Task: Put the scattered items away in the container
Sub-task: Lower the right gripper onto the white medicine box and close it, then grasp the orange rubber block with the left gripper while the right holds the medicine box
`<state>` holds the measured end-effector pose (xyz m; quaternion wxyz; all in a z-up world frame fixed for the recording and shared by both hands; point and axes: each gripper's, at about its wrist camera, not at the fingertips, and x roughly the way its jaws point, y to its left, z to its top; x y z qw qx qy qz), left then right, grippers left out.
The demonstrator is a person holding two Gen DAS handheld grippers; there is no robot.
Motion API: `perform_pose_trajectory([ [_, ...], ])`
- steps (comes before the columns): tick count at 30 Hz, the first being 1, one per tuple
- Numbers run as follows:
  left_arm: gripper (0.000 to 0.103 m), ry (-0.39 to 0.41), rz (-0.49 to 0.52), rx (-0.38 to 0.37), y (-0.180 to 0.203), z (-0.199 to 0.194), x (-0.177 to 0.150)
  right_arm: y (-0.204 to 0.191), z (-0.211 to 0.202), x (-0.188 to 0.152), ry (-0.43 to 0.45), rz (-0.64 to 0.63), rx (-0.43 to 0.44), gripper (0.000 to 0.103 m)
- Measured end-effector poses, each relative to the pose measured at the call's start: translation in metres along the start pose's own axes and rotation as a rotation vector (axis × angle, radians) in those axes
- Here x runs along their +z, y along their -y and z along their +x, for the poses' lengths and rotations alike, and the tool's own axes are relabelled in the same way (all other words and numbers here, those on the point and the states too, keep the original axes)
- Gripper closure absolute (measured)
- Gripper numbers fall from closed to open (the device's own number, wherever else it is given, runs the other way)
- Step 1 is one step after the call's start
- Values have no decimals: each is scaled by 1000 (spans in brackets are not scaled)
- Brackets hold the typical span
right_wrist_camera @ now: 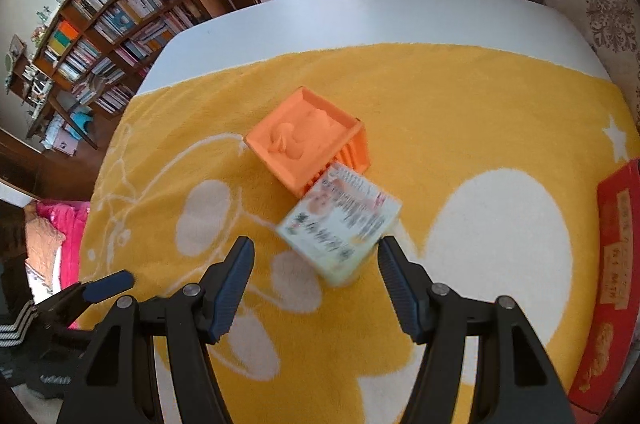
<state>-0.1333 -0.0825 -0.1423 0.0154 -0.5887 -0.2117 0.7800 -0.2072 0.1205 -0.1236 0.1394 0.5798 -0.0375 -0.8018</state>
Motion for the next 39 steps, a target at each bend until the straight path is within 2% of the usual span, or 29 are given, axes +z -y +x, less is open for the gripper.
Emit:
perform_pose_trajectory([
  [7,1,22,36,3,5,5,11,11,9,3,-12,24,-51,35],
  [14,1,40,109,-22,30,13,19,35,-4,1,13,51,-88,45],
  [18,1,74,175,-35,57,19,18,48,-15,-7,27,58,-109,45],
  [26,1,107,374,-22,115,40,18,74,-28,-27,23,105,-102,45],
  [33,1,69,459,18,131,61,39,82,-31,-35,10,120,-95,45],
  [37,1,44,480,30,133,72,45,86,-19,-41,-36,131,-101,46],
  [39,1,30,482,42,135,79,46,87,-20,-42,-28,122,-102,46],
])
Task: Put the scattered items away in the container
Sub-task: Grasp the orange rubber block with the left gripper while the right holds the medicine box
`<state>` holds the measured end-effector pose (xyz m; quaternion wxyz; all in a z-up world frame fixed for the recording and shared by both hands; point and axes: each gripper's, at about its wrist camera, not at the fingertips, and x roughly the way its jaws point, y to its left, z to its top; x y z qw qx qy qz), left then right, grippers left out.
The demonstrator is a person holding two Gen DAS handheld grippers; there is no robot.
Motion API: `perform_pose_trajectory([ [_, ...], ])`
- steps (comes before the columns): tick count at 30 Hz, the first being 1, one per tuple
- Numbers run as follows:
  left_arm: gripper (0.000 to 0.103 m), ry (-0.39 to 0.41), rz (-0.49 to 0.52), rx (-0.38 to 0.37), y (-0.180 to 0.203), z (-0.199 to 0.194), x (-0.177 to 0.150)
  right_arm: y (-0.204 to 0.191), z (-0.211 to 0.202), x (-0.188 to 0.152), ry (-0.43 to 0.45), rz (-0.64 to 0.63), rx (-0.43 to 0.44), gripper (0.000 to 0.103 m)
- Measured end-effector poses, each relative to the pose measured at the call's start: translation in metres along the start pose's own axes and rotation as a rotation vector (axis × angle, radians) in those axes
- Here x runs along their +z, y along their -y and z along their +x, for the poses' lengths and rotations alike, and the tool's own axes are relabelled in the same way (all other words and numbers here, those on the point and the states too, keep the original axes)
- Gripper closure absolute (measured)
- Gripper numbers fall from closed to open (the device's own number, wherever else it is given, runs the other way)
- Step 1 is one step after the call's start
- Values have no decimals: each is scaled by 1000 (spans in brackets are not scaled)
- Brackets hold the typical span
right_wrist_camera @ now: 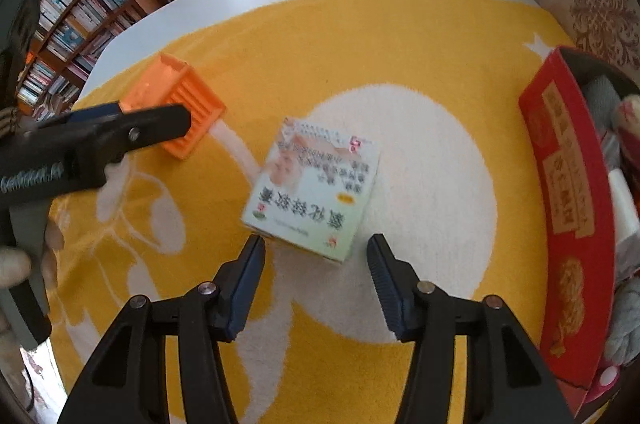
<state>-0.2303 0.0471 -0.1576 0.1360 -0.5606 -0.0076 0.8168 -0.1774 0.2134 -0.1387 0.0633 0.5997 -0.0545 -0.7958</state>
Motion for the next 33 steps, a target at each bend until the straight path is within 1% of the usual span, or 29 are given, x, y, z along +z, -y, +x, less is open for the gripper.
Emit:
perform_pose_trajectory([
  [8,1,-73,-1,19,-9,22,-3,10,-4,4,5,38,38,45],
  [11,1,-70,35,46,-6,24,-4,12,-6,6,10,45,42,42],
  [16,1,-74,54,62,-7,25,-3,10,-8,5,21,44,50,41],
  [19,1,-92,46,83,-8,27,0,13,-8,7,27,43,54,41],
  [21,1,-105,45,101,-7,28,1,8,-10,3,30,41,55,41],
  [26,1,-166,19,106,-13,29,8,10,-11,3,37,40,53,41],
  [28,1,-168,10,110,-15,28,8,10,-12,3,40,40,50,41],
  [30,7,-157,22,116,-15,25,7,0,-4,10,44,40,47,41],
  [31,15,-145,29,114,-15,22,7,-1,-3,12,45,40,44,41],
  [32,30,-133,37,109,-15,18,7,-1,0,14,47,40,41,41],
  [33,39,-123,41,101,-16,14,8,-1,1,16,48,43,40,41],
])
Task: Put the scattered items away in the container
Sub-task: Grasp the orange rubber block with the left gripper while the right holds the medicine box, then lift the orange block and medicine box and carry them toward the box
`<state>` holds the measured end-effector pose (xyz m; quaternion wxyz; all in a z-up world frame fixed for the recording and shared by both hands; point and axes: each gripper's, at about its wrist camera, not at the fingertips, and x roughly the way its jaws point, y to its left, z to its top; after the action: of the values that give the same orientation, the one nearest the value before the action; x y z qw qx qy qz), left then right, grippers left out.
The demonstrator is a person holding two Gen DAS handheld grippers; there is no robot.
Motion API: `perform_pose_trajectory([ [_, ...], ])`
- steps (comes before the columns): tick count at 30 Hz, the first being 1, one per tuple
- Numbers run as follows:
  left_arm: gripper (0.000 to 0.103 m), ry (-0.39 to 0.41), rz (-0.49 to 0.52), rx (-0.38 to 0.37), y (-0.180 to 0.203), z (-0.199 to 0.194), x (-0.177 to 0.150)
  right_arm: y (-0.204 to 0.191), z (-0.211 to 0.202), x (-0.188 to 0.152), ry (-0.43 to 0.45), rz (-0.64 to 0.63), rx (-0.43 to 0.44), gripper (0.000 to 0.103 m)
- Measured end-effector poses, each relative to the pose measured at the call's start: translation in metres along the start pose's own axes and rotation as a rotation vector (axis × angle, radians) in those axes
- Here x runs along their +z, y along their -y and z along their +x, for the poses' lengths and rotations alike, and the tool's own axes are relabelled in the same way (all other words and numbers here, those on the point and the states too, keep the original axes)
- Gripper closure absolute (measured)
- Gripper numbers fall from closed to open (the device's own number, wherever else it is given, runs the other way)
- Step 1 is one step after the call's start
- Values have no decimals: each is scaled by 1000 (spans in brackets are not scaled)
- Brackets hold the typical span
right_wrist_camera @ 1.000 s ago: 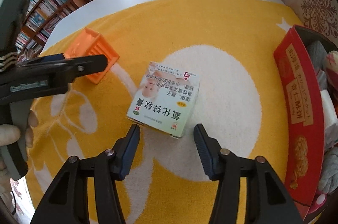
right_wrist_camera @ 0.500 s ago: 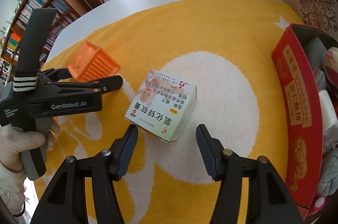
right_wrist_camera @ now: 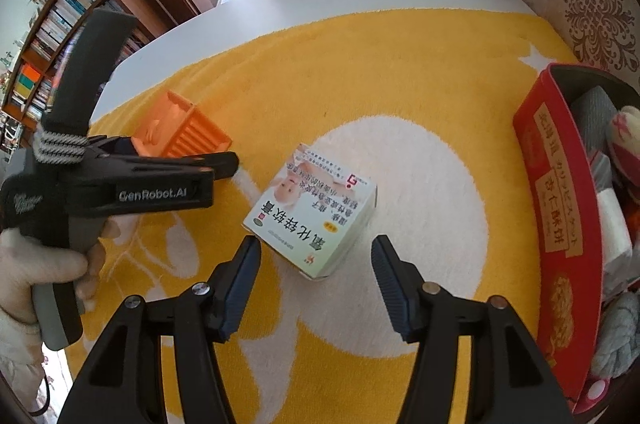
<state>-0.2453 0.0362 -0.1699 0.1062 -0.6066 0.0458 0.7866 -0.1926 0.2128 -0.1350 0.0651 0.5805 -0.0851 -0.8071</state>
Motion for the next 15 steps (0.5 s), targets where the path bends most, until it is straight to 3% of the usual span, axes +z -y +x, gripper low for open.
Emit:
perform_pose_trajectory([
  [2,47,7,-9,-30,-5,-6,1,0,0,1,1,5,3,41],
  [9,47,19,-39,-66,-19,-15,-11,-3,-1,6,4,2,15,41],
  [15,47,37,-65,-45,-23,-31,-32,-5,5,13,0,35,16,29],
])
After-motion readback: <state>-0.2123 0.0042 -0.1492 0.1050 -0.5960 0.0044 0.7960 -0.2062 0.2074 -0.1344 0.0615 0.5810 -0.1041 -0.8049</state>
